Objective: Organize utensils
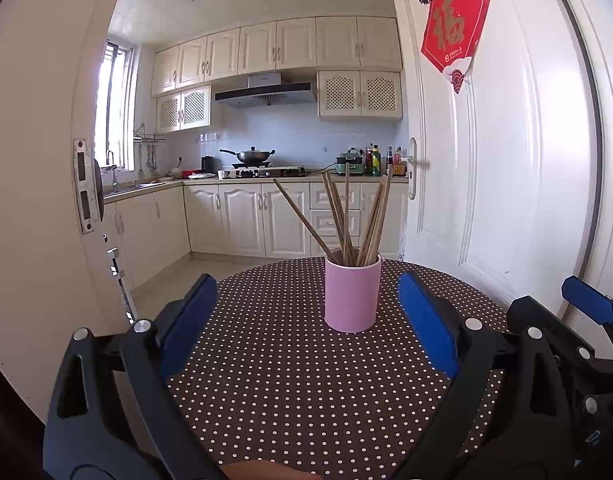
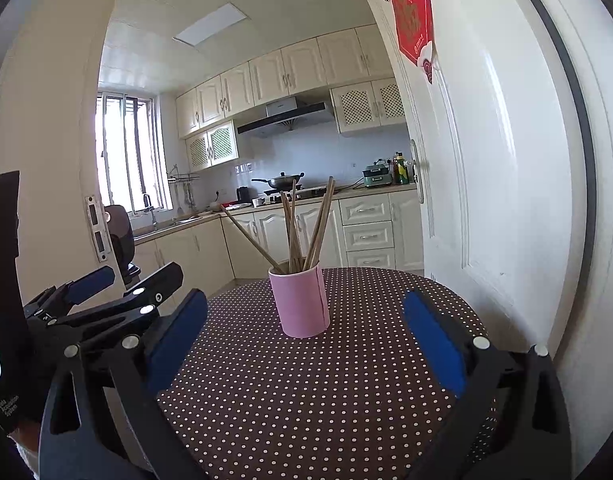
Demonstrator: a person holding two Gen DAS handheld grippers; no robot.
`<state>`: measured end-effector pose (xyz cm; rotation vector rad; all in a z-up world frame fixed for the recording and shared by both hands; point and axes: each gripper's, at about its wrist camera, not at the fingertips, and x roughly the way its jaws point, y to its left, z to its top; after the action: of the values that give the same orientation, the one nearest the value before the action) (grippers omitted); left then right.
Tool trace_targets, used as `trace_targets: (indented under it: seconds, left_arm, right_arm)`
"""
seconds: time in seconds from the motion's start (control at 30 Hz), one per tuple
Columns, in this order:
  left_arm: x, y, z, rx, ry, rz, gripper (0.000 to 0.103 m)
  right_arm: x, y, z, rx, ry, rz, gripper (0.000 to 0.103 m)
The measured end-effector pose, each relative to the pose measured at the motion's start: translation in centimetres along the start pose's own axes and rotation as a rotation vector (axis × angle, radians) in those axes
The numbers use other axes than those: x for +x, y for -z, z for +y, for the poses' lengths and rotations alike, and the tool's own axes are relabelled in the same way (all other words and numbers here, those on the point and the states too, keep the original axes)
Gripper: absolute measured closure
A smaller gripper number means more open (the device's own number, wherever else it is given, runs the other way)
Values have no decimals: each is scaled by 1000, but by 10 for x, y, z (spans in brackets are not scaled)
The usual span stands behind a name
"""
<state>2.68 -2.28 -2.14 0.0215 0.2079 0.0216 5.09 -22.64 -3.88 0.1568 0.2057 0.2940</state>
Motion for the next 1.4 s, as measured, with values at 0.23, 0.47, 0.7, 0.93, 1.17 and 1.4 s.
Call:
trace_targets:
  seconds: [0.23, 0.47, 0.7, 0.93, 1.17, 1.4]
  left_arm:
    - [0, 1, -1, 3, -5, 12, 12]
    - [0, 2, 0, -5, -11, 10, 12]
    - [-1, 2, 0, 1, -21, 4, 12]
    - [3, 2, 0, -3, -12, 17, 12]
    - [4, 2, 1, -3, -13, 23, 12]
    - [9, 4, 2, -3, -10, 37, 12]
  right_arm:
    - [-1, 2, 0, -4, 9, 6, 8]
    - [1, 0, -1, -3, 15, 5, 8]
    - [2, 2, -2, 8, 10, 14, 8]
    - [4, 2, -4, 17, 5, 23, 8]
    - [4, 3, -4, 24, -1, 30, 8]
    - [9, 2, -7, 27, -1, 42, 8]
